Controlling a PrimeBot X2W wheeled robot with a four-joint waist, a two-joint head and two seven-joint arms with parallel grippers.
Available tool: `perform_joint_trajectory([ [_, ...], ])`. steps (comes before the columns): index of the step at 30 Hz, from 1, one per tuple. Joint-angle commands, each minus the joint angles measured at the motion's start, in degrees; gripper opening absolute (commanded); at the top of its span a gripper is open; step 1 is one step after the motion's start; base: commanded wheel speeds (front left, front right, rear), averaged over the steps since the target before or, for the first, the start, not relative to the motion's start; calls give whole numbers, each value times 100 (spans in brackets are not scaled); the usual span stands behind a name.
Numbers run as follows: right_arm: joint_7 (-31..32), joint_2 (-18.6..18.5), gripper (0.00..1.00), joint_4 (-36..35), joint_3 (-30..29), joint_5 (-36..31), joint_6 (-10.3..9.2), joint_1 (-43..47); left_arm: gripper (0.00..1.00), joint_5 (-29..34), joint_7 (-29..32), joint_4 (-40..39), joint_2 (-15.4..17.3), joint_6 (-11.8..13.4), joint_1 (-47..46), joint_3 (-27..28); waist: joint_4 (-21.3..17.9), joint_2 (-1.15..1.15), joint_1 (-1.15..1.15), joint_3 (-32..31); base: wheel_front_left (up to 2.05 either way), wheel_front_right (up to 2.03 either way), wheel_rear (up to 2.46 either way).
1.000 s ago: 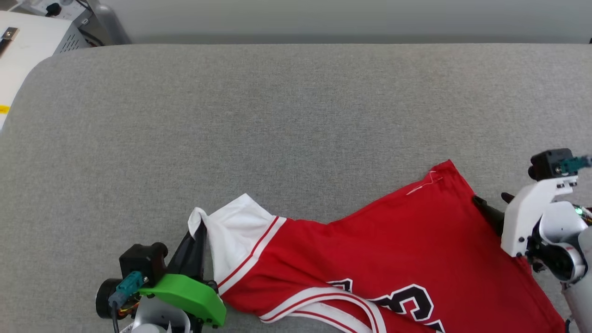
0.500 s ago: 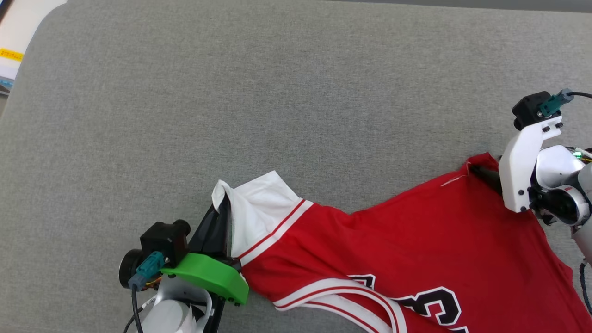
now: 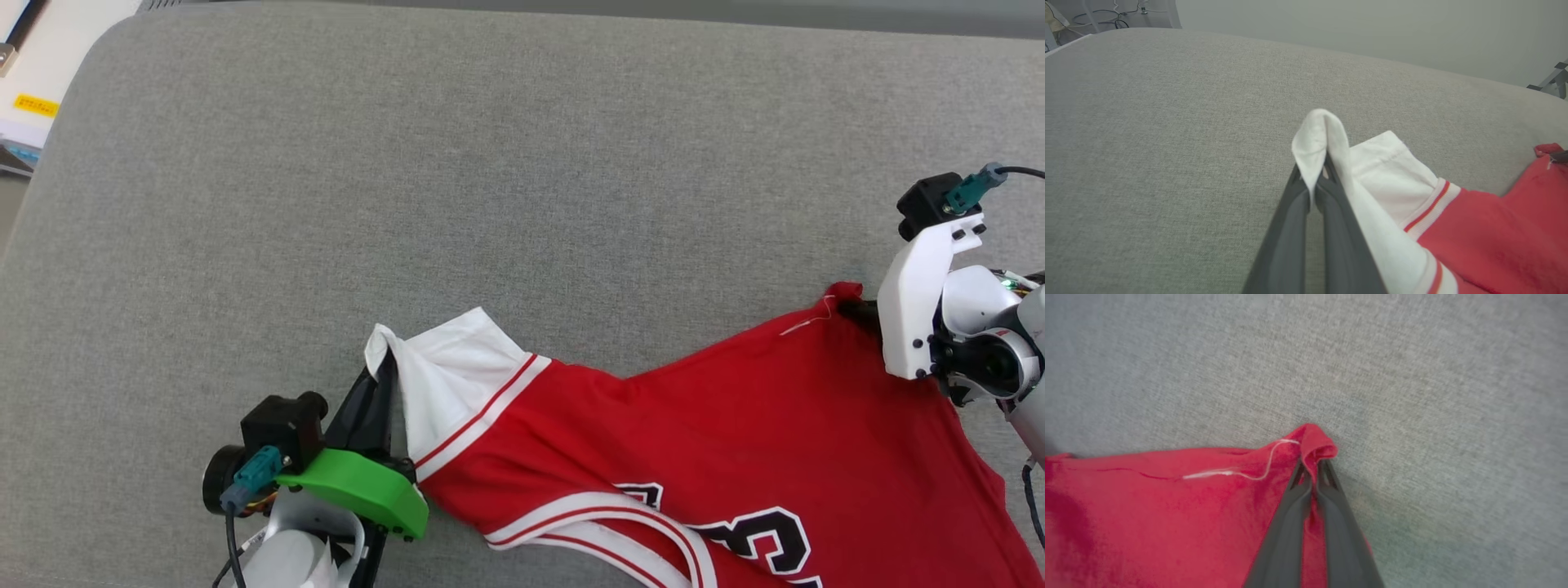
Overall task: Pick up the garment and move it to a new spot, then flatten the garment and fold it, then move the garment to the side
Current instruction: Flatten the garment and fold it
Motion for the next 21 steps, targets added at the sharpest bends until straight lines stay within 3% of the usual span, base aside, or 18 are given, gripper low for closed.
perform_joint_trajectory([
  [1, -152, 57, 0, 70, -4, 60, 37, 25, 0, -16, -35, 2, 54, 26, -114, 72, -82, 0, -1, -190, 0, 0, 0],
  [10, -963, 2, 0, 170, -590, -89, 37, -220, 0, -195, 237, 196, 412, -48, -933, 479, -388, 0, -1, -765, 0, 0, 0],
  [21, -1518, 345, 0, 623, -1174, -1017, 37, -1324, 0, -267, 720, 1586, 831, -516, -3562, 750, -778, 0, -1, -638, 0, 0, 0],
])
